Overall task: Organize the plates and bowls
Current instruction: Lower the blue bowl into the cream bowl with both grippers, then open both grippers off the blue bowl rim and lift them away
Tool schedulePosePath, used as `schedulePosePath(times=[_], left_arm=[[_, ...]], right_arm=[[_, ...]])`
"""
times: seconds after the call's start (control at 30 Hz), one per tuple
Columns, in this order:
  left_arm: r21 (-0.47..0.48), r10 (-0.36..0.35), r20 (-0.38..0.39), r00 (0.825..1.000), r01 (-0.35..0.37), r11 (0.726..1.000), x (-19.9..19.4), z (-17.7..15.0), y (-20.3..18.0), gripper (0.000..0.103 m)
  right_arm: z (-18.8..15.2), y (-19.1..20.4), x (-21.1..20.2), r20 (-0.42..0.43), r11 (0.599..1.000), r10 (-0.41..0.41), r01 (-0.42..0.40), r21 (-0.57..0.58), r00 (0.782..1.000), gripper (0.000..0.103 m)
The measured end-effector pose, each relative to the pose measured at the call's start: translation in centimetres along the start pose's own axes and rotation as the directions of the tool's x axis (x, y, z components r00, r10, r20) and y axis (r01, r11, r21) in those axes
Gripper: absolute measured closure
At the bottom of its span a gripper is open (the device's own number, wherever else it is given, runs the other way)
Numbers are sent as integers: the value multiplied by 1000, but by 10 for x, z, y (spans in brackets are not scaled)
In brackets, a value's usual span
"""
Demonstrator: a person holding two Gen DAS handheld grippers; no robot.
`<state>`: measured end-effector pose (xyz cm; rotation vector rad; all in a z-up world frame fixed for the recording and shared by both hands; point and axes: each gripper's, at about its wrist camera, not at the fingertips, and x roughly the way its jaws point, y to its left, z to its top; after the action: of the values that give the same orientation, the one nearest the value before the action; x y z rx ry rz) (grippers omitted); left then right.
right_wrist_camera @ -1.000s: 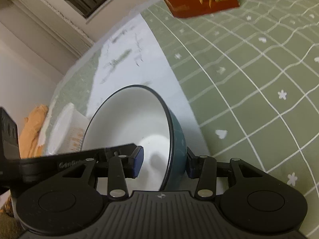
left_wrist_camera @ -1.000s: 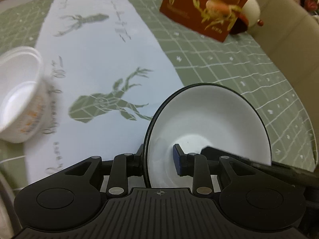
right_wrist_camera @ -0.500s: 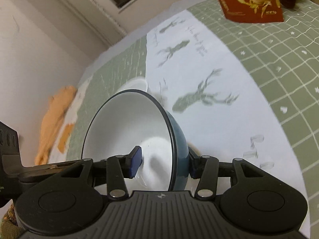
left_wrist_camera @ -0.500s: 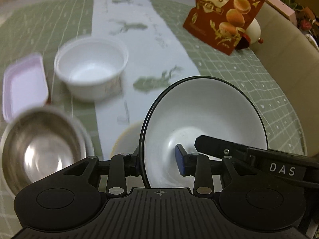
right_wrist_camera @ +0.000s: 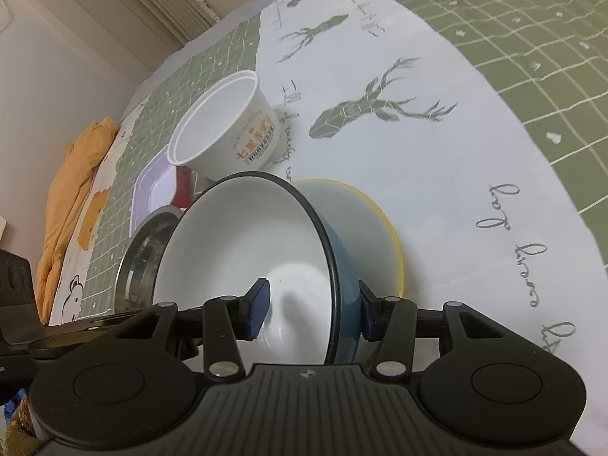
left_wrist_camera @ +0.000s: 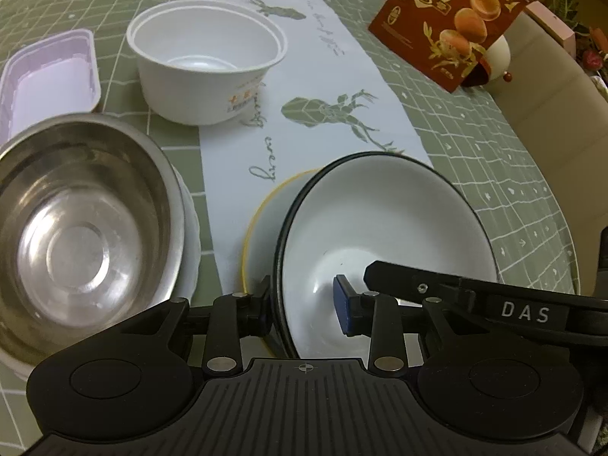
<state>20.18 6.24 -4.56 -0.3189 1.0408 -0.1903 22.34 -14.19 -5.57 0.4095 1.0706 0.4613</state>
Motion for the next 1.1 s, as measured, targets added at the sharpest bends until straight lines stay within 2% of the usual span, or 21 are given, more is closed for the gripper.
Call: schedulePosePath(times=[0.2,0.67,0.83,1.03,1.1], left_arm=[[18,-18,1,1000,18,1000,-6,2,2,75],[20,-29,16,999,29,999,-17,-4,9,80],[33,13,64,998,-15,999,-27,-1,7,80],[39,29,80,996,-33,999,-36,0,7,80],[54,70,105,992,-76,996,-39,-2,5,80]], right_arm=[[1,-2,3,34,999,-35,36,-24,999,55],[3,-5,-7,29,1000,-3,4,-24,1000,55],[4,-4,-16,62,998,-34,37,-50,998,55],[2,0,-23,93,995,-49,56,-80,994,54],[2,0,-26,105,995,-48,57,-85,993,55]])
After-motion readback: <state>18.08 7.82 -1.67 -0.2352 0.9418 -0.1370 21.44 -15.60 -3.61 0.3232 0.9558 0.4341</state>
